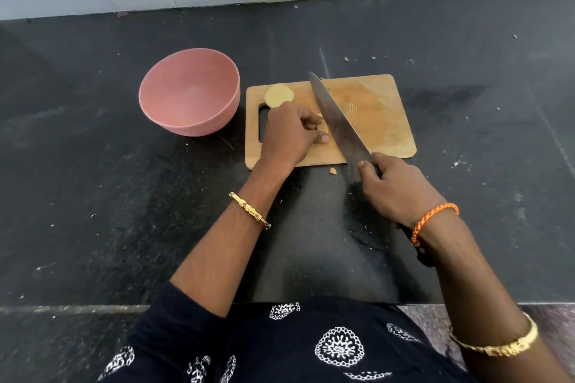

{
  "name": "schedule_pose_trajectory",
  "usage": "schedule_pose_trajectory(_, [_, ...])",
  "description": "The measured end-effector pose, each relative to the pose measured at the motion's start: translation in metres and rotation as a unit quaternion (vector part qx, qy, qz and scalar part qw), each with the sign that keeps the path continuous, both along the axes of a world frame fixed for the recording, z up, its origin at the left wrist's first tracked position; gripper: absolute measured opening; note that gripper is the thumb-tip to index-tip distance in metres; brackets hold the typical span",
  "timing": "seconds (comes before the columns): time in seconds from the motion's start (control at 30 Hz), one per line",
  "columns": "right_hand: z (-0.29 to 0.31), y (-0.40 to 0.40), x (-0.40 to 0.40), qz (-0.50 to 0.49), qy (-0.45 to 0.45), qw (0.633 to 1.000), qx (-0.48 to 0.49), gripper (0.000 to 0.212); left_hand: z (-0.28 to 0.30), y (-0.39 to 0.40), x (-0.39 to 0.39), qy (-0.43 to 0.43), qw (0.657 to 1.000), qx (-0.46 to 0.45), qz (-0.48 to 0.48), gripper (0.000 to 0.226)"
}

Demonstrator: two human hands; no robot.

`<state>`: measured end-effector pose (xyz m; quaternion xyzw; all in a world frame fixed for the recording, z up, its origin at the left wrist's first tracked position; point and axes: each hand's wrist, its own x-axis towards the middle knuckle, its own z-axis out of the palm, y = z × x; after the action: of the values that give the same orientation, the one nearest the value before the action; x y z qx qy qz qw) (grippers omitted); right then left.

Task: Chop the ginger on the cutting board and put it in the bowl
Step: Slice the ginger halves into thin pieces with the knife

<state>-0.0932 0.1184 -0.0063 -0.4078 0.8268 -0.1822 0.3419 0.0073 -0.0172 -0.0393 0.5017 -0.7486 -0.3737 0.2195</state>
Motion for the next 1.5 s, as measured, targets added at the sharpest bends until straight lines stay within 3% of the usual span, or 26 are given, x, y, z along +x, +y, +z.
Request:
schedule_pose_trajectory(0.43, [0.009, -0.007, 0.009, 0.034, 0.052, 0.998, 0.034, 0.027, 0.001, 0.003, -0.002, -0.018, 1.000, -0.015, 0.020, 0.035])
schedule_pose_trajectory(0.63, [0.015, -0.013, 0.009, 0.053, 0.054, 0.995, 0.057, 0.022, 0.001, 0.002, -0.002, -0.085, 0.995, -0.054, 0.014, 0.029])
schedule_pose_trajectory(0.97, [0.008, 0.025, 0.009, 0.045, 0.024, 0.996, 0.080, 0.024, -0.001, 0.003, 0.000, -0.069, 0.995, -0.072, 0.017, 0.022])
schedule_pose_trajectory(1.17, [0.014, 0.062, -0.008, -0.033, 0.028, 0.999, -0.014, 0.029, 0.003, 0.001, 0.001, -0.056, 0.997, -0.046, -0.015, 0.044])
schedule_pose_trajectory(1.3, [0.010, 0.048, -0.021, -0.103, 0.014, 0.988, -0.115, 0.032, 0.022, -0.007, -0.013, -0.106, 0.980, -0.128, -0.113, 0.046])
schedule_pose_trajectory(1.37, [0.005, 0.035, -0.027, -0.132, -0.004, 0.981, -0.141, 0.034, 0.031, -0.015, -0.025, -0.164, 0.946, -0.167, -0.225, 0.046])
schedule_pose_trajectory(1.5, [-0.004, 0.016, -0.035, -0.182, -0.039, 0.966, -0.179, 0.038, 0.032, -0.035, -0.046, -0.259, 0.869, -0.159, -0.390, 0.052])
